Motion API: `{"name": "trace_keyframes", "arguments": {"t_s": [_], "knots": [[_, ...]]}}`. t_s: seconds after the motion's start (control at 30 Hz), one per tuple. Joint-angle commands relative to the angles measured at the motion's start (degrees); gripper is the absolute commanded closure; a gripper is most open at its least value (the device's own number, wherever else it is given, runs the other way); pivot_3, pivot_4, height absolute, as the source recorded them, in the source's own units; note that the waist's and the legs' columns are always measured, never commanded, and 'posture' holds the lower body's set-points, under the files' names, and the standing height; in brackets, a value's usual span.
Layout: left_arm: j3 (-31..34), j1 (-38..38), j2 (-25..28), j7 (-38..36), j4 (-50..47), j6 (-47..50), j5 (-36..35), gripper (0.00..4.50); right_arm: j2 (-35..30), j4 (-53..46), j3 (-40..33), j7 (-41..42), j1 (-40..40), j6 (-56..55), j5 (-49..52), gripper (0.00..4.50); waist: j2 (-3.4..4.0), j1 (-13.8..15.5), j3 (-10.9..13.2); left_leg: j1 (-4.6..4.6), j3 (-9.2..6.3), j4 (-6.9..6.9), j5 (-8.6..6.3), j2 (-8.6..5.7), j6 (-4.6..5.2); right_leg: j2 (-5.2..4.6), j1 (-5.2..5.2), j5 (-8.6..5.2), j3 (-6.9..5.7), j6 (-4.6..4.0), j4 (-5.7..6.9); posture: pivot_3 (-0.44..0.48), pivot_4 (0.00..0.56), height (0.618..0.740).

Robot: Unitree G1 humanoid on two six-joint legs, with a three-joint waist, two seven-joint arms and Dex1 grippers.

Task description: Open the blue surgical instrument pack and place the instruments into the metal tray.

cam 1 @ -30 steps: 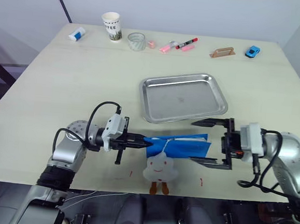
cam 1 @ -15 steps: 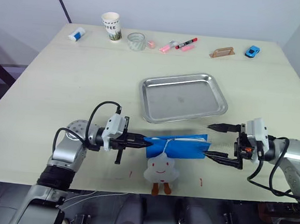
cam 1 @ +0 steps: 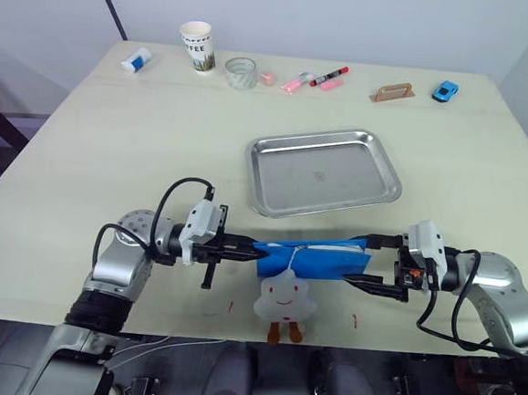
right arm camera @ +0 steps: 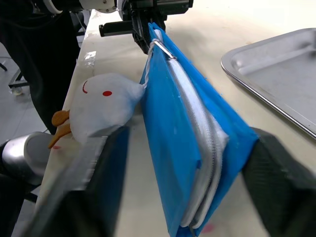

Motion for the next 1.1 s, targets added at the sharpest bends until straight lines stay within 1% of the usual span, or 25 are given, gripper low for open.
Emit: {"name": "trace_keyframes", "arguments": {"t_s": [0.03, 0.07, 0.1, 0.13, 0.17, 0.27, 0.4, 0.43, 0.5, 0.57, 0.6, 0.63, 0.67, 0.77, 0.9, 1.0, 1.1], "knots": [[0.8, -0.6, 0.7, 0.1, -2.0, 0.3, -0.4, 4.5, 0.2, -0.4, -1.2, 0.4, -1.1, -1.0, 0.5, 3.14, 0.0, 0.0, 0.0, 0.0, -0.01, 0.0, 0.0, 0.0, 0.0, 0.0, 0.0, 0.0, -0.01, 0.0, 0.0, 0.0, 0.15, 0.725], [0.9, -0.6, 0.7, 0.3, -2.2, 0.6, -0.5, 4.5, 0.3, -0.3, -1.1, 0.5, -1.2, -1.1, 0.4, 3.43, 0.0, 0.0, 0.0, 0.0, 0.0, 0.0, 0.0, 0.0, 0.0, 0.0, 0.0, 0.0, -0.01, 0.0, 0.0, 0.0, 0.15, 0.725], [1.0, -0.5, 0.8, 0.4, -2.3, 0.7, -0.5, 4.5, 0.3, -0.2, -1.1, 0.6, -1.2, -1.2, 0.4, 3.9, 0.0, 0.0, 0.0, -0.01, 0.0, 0.0, 0.0, 0.0, 0.0, 0.0, 0.0, 0.0, 0.0, 0.0, -0.01, 0.0, 0.15, 0.725], [1.0, -0.4, 0.9, 0.6, -2.4, 1.0, -0.6, 4.5, 0.4, 0.0, -1.0, 0.6, -1.1, -1.4, 0.3, 4.09, 0.0, 0.0, 0.0, -0.01, 0.0, 0.0, 0.0, 0.0, 0.0, 0.0, 0.0, 0.0, 0.0, 0.0, -0.01, 0.0, 0.15, 0.725], [1.1, -0.3, 1.0, 0.7, -2.6, 1.6, -0.7, 4.5, 0.5, 0.3, -0.9, 0.8, -1.1, -1.6, 0.1, 4.47, 0.0, 0.0, 0.0, -0.01, 0.01, 0.01, 0.0, 0.0, 0.0, 0.0, 0.0, 0.0, 0.0, 0.0, -0.01, 0.0, 0.15, 0.725], [1.3, -0.3, 1.4, 1.6, -3.1, 3.4, -0.8, 4.5, 0.8, 0.9, -0.8, 0.8, -1.2, -2.2, -0.4, 4.47, 0.0, 0.0, 0.0, -0.01, 0.0, 0.01, 0.0, 0.0, 0.0, 0.0, 0.0, 0.0, 0.0, 0.0, 0.0, 0.0, 0.15, 0.725], [2.3, 0.0, 2.2, 2.3, -4.4, 6.0, -1.8, 3.21, 1.2, 1.3, -0.7, 0.7, -1.3, -2.7, -0.8, 4.5, 0.0, 0.0, 0.0, -0.01, 0.0, 0.01, 0.0, 0.0, 0.0, 0.0, 0.0, 0.0, 0.0, 0.0, 0.0, 0.0, 0.15, 0.725], [2.6, 0.1, 2.4, 2.3, -4.8, 6.5, -2.2, 2.68, 1.2, 1.4, -0.7, 0.8, -1.3, -2.7, -0.8, 4.5, 0.0, 0.0, 0.0, 0.0, 0.0, 0.01, 0.0, 0.0, 0.0, 0.0, 0.0, 0.0, 0.0, 0.0, 0.0, 0.0, 0.15, 0.725], [3.9, 0.7, 3.2, 2.3, -6.1, 7.9, -3.7, 1.77, 1.3, 1.6, -0.8, 0.8, -1.2, -2.9, -1.0, 4.5, 0.0, 0.0, 0.0, 0.0, -0.01, 0.01, 0.0, 0.0, 0.0, 0.0, 0.0, 0.0, 0.0, 0.0, 0.0, 0.0, 0.15, 0.725], [6.5, 1.9, 4.7, 2.1, -8.3, 9.6, -6.1, 1.36, 1.3, 1.5, -0.8, 0.6, -1.0, -2.9, -1.1, 4.5, 0.0, -0.2, 0.0, -0.01, 0.0, 0.01, 0.0, 0.0, 0.0, 0.0, 0.0, 0.0, 0.0, 0.0, 0.0, 0.0, 0.15, 0.725], [7.8, 2.4, 5.2, 2.3, -9.4, 10.7, -7.6, 0.93, 1.3, 1.5, -0.8, 0.6, -0.9, -3.0, -1.2, 4.5, 0.02, -0.2, 0.0, -0.01, 0.01, 0.01, 0.0, 0.01, 0.0, 0.0, 0.0, 0.0, 0.02, 0.0, 0.0, 0.0, 0.15, 0.725], [8.8, 2.9, 5.8, 2.3, -10.7, 11.7, -8.9, 0.34, 1.3, 1.4, -0.8, 0.5, -0.8, -3.0, -1.2, 4.5, 0.02, -0.1, 0.0, -0.01, 0.01, 0.01, 0.0, 0.01, 0.0, 0.0, -0.01, 0.0, 0.02, 0.0, 0.0, 0.0, 0.15, 0.725], [9.6, 3.5, 6.6, 1.9, -12.4, 12.9, -10.4, 0.04, 1.3, 1.4, -0.8, 0.5, -0.8, -2.8, -1.2, 4.5, 0.01, -0.1, 0.0, -0.01, -0.01, 0.01, 0.0, 0.01, 0.0, 0.0, -0.01, 0.0, 0.0, 0.0, 0.0, 0.0, 0.15, 0.725], [10.1, 5.0, 7.8, 1.1, -17.3, 15.7, -13.6, 0.02, 1.2, 1.8, -0.6, 0.4, -0.9, -2.6, -1.4, 4.5, 0.02, 0.0, 0.0, 0.0, 0.01, 0.01, 0.0, 0.0, 0.0, -0.02, 0.0, 0.0, 0.0, 0.0, 0.01, 0.0, 0.15, 0.725], [7.3, 6.6, 8.1, 0.4, -23.3, 18.4, -15.1, 0.02, 1.5, 2.1, -0.3, -0.5, -1.4, -0.6, -1.2, 4.5, 0.02, 0.0, 0.0, 0.0, 0.01, 0.01, 0.0, 0.0, 0.0, -0.03, 0.0, 0.0, 0.01, 0.0, 0.0, 0.0, 0.15, 0.725], [4.2, 7.5, 7.8, -0.2, -25.6, 18.5, -13.6, 0.02, 1.9, 1.8, -0.4, -1.4, -2.0, 1.5, -0.5, 4.5, 0.02, 0.0, 0.0, 0.01, 0.02, 0.01, 0.0, 0.0, 0.0, -0.02, 0.0, 0.0, 0.03, 0.0, 0.01, 0.0, 0.15, 0.725], [1.3, 7.6, 6.5, 0.7, -25.2, 17.3, -11.1, 0.02, 2.2, 1.5, -1.0, -2.2, -2.5, 3.2, 0.5, 4.5, 0.02, 0.0, 0.0, 0.01, 0.01, 0.01, 0.0, 0.0, 0.0, 0.0, 0.0, 0.0, 0.02, 0.0, 0.01, 0.0, 0.15, 0.725]]}}
